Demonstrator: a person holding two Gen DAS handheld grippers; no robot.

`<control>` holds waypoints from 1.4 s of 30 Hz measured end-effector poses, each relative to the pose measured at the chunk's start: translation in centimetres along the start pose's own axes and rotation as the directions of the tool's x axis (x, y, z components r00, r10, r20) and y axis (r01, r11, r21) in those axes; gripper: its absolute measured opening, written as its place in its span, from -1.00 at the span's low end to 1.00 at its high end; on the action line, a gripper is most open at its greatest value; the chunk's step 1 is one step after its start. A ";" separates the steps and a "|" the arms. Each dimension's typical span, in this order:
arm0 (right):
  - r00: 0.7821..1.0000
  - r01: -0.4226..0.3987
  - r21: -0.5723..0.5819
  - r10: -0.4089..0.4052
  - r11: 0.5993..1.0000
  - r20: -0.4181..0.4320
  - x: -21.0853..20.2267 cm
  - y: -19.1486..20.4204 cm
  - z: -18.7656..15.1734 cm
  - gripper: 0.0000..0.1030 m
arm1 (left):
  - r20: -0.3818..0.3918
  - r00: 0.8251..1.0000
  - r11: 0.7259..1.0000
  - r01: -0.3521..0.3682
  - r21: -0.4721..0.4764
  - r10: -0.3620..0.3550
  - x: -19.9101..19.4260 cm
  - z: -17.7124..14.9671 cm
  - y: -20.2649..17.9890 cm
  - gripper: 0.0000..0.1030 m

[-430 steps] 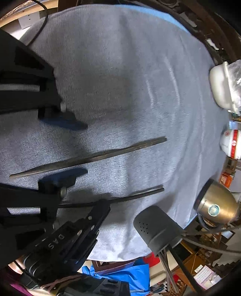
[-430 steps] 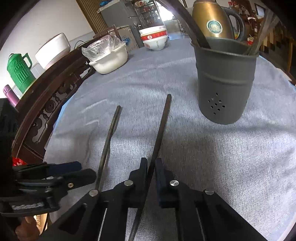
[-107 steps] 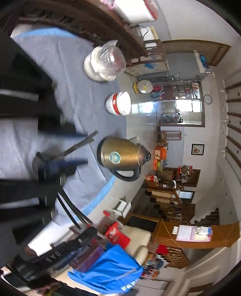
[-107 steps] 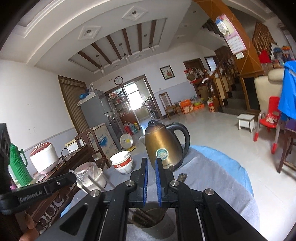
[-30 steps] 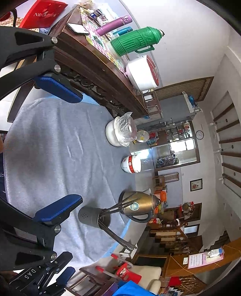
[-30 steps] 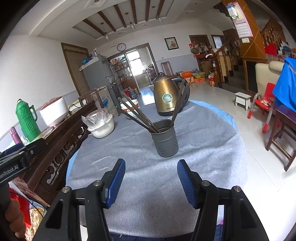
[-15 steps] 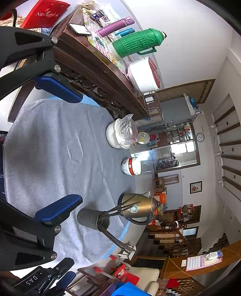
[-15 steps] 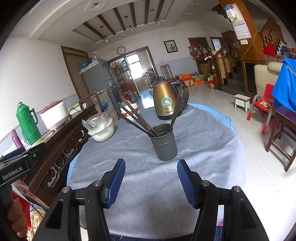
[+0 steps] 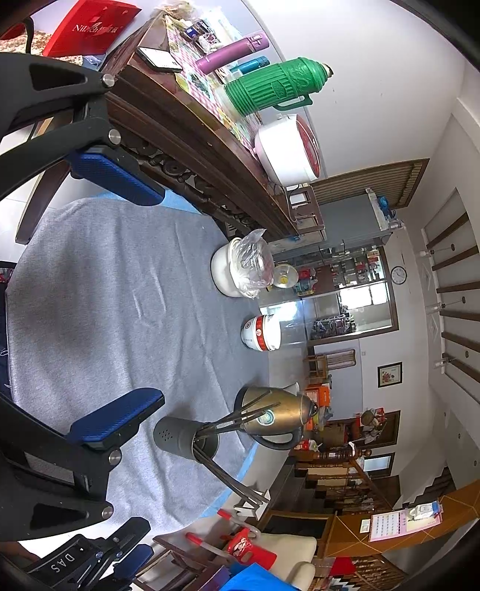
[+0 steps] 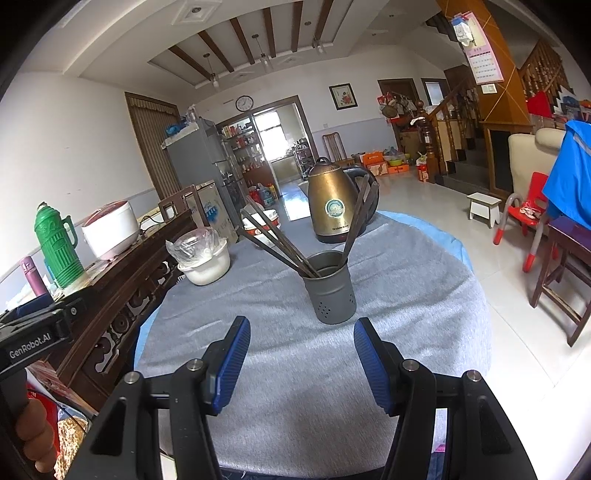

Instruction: Organize utensils

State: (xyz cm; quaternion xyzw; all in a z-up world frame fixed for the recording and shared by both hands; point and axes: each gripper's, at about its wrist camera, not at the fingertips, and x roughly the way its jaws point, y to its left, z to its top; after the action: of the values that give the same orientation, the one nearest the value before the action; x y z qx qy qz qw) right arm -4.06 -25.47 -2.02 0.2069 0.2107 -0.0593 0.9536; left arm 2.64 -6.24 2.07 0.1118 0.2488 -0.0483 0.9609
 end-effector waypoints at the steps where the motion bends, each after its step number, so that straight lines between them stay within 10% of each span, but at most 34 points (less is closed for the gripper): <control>1: 1.000 0.000 0.000 0.000 1.000 0.003 -0.1 0.0 0.0 0.22 | 0.000 1.000 1.000 0.000 -0.001 0.000 0.0 0.0 0.0 0.92; 42: 0.999 0.012 -0.006 -0.011 1.000 0.037 -0.8 0.3 0.2 0.22 | 0.001 1.000 1.000 0.003 -0.004 -0.003 -0.3 -0.2 0.0 0.92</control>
State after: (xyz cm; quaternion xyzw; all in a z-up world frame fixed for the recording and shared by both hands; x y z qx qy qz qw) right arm -4.69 -25.22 -1.37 0.2015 0.1942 -0.0679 0.9576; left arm 2.29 -6.21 2.00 0.1095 0.2484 -0.0493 0.9612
